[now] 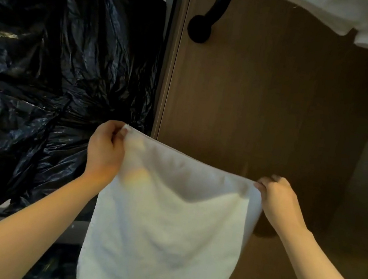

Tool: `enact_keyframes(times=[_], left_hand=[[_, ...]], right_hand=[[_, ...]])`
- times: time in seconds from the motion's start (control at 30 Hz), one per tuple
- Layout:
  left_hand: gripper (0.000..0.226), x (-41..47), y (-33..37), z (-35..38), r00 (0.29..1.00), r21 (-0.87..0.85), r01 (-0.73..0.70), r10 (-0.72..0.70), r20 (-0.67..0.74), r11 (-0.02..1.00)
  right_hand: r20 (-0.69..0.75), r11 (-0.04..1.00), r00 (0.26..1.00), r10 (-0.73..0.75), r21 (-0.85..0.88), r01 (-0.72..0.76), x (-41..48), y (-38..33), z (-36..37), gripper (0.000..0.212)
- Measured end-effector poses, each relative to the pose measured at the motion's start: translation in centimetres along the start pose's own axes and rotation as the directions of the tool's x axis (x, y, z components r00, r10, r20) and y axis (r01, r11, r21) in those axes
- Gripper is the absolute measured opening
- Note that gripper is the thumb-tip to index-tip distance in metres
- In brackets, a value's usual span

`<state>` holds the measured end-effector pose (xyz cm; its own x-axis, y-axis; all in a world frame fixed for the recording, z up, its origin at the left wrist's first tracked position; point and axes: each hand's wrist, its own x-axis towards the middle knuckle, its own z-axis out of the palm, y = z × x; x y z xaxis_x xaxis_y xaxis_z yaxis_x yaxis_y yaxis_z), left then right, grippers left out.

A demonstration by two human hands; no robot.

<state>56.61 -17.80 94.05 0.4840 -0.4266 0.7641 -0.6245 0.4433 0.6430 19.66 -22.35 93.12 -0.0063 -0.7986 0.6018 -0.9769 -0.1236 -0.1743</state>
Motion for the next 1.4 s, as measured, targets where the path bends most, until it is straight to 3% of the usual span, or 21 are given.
enact_keyframes(times=[0.13, 0.33, 0.47, 0.57, 0.67, 0.93, 1.07, 1.23, 1.33, 1.4], left_hand=[[0.02, -1.3, -0.3, 0.7, 0.996, 0.015, 0.031, -0.032, 0.079, 0.999], [0.018, -4.3, -0.6, 1.4, 0.98, -0.004, 0.051, -0.049, 0.191, 0.999], [0.02, -6.4, -0.1, 2.1, 0.962, 0.029, -0.02, 0.012, 0.273, 0.999], [0.01, -8.6, 0.5, 2.5, 0.936, -0.028, -0.067, 0.073, 0.345, 0.997], [0.019, -10.7, 0.8, 2.6, 0.903, -0.083, -0.052, 0.082, 0.422, 0.995], [0.02, -14.0, 1.3, 2.1, 0.891, -0.104, 0.008, 0.04, 0.452, 0.995], [0.016, -14.8, 1.7, 2.0, 0.893, -0.105, 0.04, 0.012, 0.45, 0.994], [0.016, -15.6, 1.7, 2.2, 0.905, -0.104, 0.1, -0.047, 0.424, 0.99], [0.016, -15.7, 1.7, 2.4, 0.905, -0.113, 0.112, -0.054, 0.421, 0.987], [0.015, -15.9, 1.3, 2.3, 0.885, -0.12, 0.141, -0.07, 0.46, 0.983]], right_hand=[[-0.029, 1.0, 0.999, -0.019, 0.02, 0.019, -1.4, 0.8, 2.1, 0.022], [0.192, 0.995, 0.979, 0.07, 0.057, -0.082, -3.5, 0.4, 4.8, 0.019], [0.193, 0.975, 0.981, -0.031, 0.221, -0.013, -4.4, -1.9, 4.5, 0.022], [0.149, 0.904, 0.977, -0.151, 0.421, 0.076, -6.0, -4.8, 4.7, 0.026], [0.124, 0.795, 0.972, -0.198, 0.601, 0.085, -8.1, -6.8, 5.6, 0.027], [0.171, 0.561, 0.953, -0.249, 0.828, -0.002, -11.9, -9.8, 8.9, 0.021], [0.09, 0.508, 0.979, -0.185, 0.861, 0.017, -12.5, -10.1, 9.6, 0.017], [0.181, 0.473, 0.97, -0.164, 0.877, -0.084, -13.9, -10.3, 10.2, 0.026], [0.13, 0.507, 0.976, -0.176, 0.862, -0.023, -14.3, -10.5, 10.3, 0.023], [0.124, 0.522, 0.986, -0.11, 0.852, -0.049, -14.6, -10.6, 10.7, 0.025]])
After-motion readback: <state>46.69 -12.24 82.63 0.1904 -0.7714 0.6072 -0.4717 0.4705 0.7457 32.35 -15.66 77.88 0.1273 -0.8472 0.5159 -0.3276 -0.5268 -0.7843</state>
